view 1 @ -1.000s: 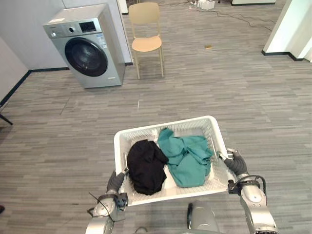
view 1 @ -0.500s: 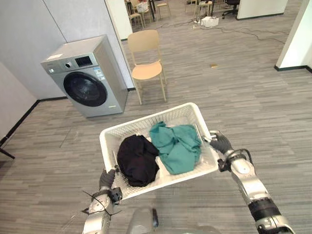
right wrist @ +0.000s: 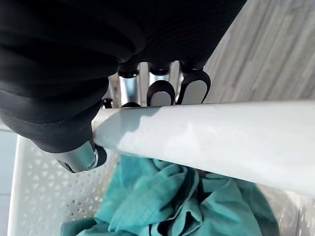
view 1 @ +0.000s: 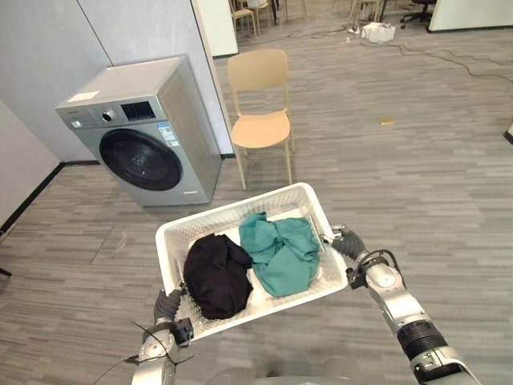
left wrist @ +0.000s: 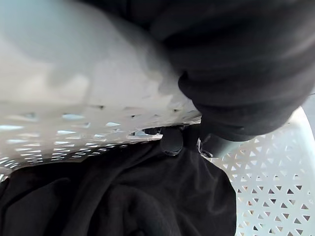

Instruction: Pick up the laundry basket with both hands and put the clothes into the washing machine.

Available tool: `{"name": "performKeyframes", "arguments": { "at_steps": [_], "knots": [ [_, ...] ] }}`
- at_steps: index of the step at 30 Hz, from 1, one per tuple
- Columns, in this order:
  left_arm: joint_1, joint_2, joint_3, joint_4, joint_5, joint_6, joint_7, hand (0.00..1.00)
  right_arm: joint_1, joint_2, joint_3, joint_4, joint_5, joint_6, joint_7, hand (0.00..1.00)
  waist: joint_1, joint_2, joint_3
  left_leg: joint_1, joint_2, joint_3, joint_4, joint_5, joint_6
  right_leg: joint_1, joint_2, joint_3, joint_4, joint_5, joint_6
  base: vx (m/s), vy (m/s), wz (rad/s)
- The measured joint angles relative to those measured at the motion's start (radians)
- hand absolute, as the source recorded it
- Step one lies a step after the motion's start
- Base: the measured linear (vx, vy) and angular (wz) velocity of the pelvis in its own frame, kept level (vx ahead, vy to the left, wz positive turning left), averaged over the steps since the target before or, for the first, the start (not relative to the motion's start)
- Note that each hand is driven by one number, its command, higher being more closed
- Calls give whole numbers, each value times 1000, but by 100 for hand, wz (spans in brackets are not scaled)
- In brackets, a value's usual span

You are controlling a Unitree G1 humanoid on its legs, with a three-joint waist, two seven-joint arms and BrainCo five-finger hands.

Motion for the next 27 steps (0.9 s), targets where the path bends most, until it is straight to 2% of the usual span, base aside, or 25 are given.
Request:
{"name": "performKeyframes", "arguments": {
  "at_steps": [1,2,3,4,5,6,7,8,9,10,11,12,13,14,15,16,18,19,21,22,23,24,25,26,27],
  "knots": [
    [0,4,6,-3,0,-1,1,100,2,5,0,-10,0,1,-1,100,-4,0,0,13,9,-3,-4,-21,-9,-19,2,-6,-93,5,8,431,-138,24],
    [0,12,23,-5,0,-1,1,100,4,14,9,-35,0,7,-2,100,-14,-5,-3,35,19,0,-4,-61,-31,-28,17,-3,-326,45,40,415,-188,33],
    [0,22,34,-5,0,-1,1,100,14,18,17,-63,0,7,-3,100,-21,-19,-10,50,21,-8,3,-106,-56,-18,31,35,-541,129,57,422,-215,43],
    [0,23,33,-5,0,-1,0,100,25,13,16,-75,0,7,-3,100,-29,-19,-12,62,28,-21,16,-140,-64,-12,43,56,-534,199,63,459,-277,51],
    [1,9,33,-9,4,-1,0,100,36,2,16,-81,0,8,-3,100,-41,-5,-13,85,46,-34,34,-174,-67,-3,61,63,-483,203,57,503,-278,52],
    [10,-20,34,-26,10,1,0,100,54,-2,10,-90,0,11,-4,100,-45,14,-16,69,65,-26,155,-191,-61,15,55,27,-429,128,50,585,-329,69],
    [18,-48,34,-39,16,3,-2,100,80,-15,-1,-117,0,15,-4,100,-59,32,-16,-20,101,-8,392,-175,-79,65,52,-6,-417,86,35,467,-229,60],
    [41,-64,34,-66,17,3,-3,100,92,-34,0,-151,0,17,-4,100,-69,52,-8,-88,148,13,591,-116,-100,110,68,-34,-408,62,19,444,-230,35],
    [62,-75,34,-87,15,3,-3,100,100,-50,-1,-185,0,18,-2,100,-68,68,0,-153,195,34,766,11,-106,155,90,-44,-401,32,4,449,-199,-21],
    [85,-82,34,-92,8,2,-4,100,113,-55,5,-210,0,18,3,100,-44,69,4,-229,229,37,927,204,-137,216,112,-42,-414,-10,-25,457,-184,-38],
    [89,-83,30,-91,7,1,-6,100,118,-51,2,-215,0,17,9,100,-42,70,3,-268,241,32,1001,204,-144,244,115,-43,-421,-26,-29,469,-151,-31],
    [86,-84,26,-91,7,1,-8,100,126,-48,-16,-216,0,17,9,100,-43,69,4,-354,262,46,1117,164,-126,292,116,-49,-444,-49,-30,455,-118,-8],
    [85,-84,26,-90,7,1,-9,100,131,-51,-20,-216,0,18,9,100,-42,65,3,-410,281,84,1128,124,-94,332,112,-49,-469,-58,-29,534,-126,-7],
    [81,-83,26,-83,7,0,-9,100,134,-53,-20,-212,0,18,9,100,-41,58,2,-468,300,137,1055,80,-86,366,100,-48,-500,-58,-20,433,-81,-11],
    [74,-83,26,-74,7,0,-10,100,134,-54,-21,-210,0,19,9,100,-39,54,2,-486,304,159,981,70,-91,379,92,-49,-515,-57,-18,450,-34,-13],
    [61,-83,20,-53,7,0,-11,100,133,-60,-30,-203,0,18,9,100,-33,49,3,-495,295,188,735,67,-103,405,79,-52,-538,-58,-15,453,21,-17],
    [36,-77,-11,-12,8,0,-13,100,146,-79,-42,-159,0,5,9,100,-19,33,-8,-409,199,170,187,115,-161,444,40,-55,-547,-96,22,538,73,-9],
    [29,-74,-27,-2,9,0,-14,100,155,-87,-51,-150,0,5,9,100,-23,35,-9,-398,182,163,118,121,-168,462,34,-62,-544,-113,37,564,166,17],
    [17,-73,-87,22,11,15,-30,100,213,-111,-103,-149,0,8,16,100,-19,51,-28,-370,142,174,103,139,-155,540,14,-72,-552,-179,107,605,307,-3],
    [21,-70,-101,28,14,21,-38,100,243,-107,-130,-146,-1,7,30,100,-23,51,-58,-359,98,170,108,170,-67,577,0,-67,-547,-199,140,622,356,-14],
    [8,-68,-101,47,17,21,-43,100,258,-86,-147,-140,-1,9,36,100,-34,22,-74,-360,61,178,122,147,-58,565,-42,-58,-490,-196,147,754,400,38],
    [-5,-69,-101,49,40,23,-57,100,272,-77,-178,-139,-2,8,43,100,-74,-4,-83,-337,4,166,116,124,-29,491,-96,-40,-316,-128,174,499,227,60],
    [-15,-69,-101,49,51,23,-67,100,275,-79,-191,-139,-3,8,52,100,-83,-10,-82,-323,-16,161,109,114,-17,442,-113,-16,-218,-66,163,603,273,59],
    [-28,-65,-101,49,59,25,-76,100,274,-79,-201,-138,-5,9,61,100,-83,-20,-79,-291,-36,160,82,105,-4,366,-127,22,-75,53,109,568,228,30],
    [-43,-57,-101,49,72,27,-76,100,268,-78,-204,-138,-12,9,69,100,-88,-26,-72,-243,-50,145,56,96,9,295,-137,51,70,100,61,690,241,23]
  ]
}}
